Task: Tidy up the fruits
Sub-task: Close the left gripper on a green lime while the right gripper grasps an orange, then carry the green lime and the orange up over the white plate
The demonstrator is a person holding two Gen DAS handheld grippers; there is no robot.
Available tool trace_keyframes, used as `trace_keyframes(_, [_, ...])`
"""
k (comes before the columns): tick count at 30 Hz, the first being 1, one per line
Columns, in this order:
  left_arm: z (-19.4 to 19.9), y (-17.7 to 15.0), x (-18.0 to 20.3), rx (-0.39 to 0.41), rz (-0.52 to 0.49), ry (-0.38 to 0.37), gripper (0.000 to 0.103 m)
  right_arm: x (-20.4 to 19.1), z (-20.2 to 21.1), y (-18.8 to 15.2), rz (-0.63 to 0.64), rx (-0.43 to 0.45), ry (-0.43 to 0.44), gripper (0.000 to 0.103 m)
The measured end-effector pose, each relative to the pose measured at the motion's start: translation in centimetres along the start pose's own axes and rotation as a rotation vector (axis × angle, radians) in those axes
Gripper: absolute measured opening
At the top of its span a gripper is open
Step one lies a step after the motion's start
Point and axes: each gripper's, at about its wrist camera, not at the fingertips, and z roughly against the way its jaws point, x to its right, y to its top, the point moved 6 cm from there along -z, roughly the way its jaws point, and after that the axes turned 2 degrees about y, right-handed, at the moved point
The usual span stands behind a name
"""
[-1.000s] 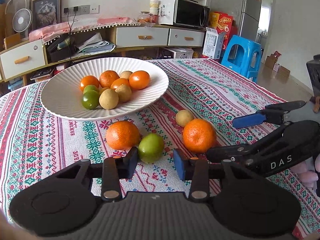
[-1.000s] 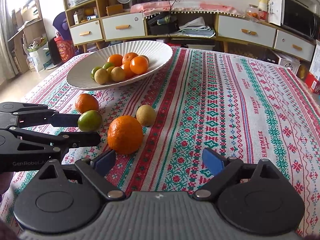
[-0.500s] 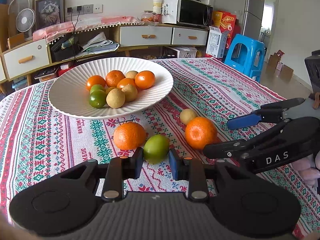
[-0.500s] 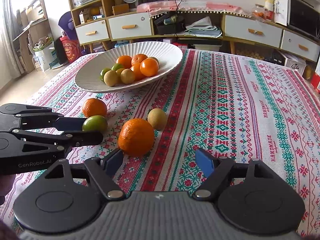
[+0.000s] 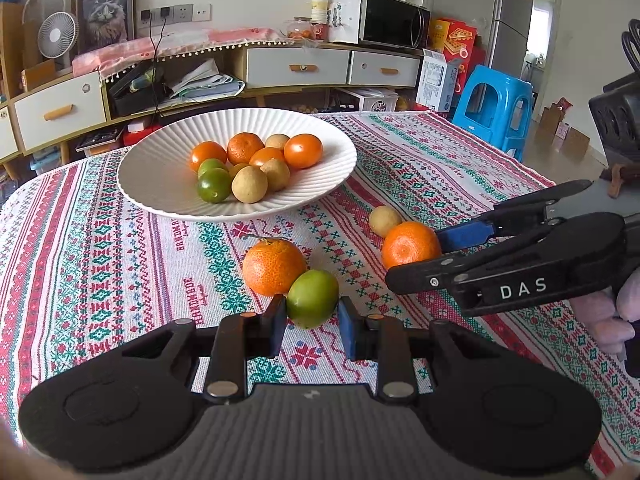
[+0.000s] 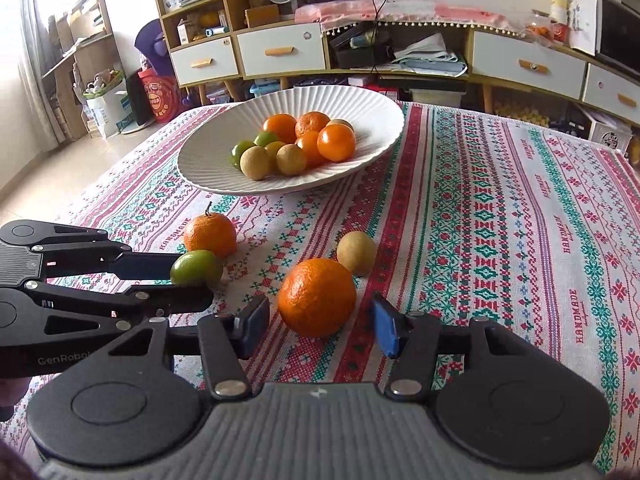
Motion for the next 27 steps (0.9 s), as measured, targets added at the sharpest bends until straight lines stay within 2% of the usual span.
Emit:
trace_keyframes(7, [0.5,-0.3,-0.5,-0.006,0.009,-0.003,0.029,-0.3,-0.4,0.4,0.01,-0.002,-0.007,0.037])
trace_keyframes(27, [1.1,0.5,-0.4,0.01,0.008,-0.008,0.029,-1.0,0.0,1.0,0.037,0.02,-0.025,0.035])
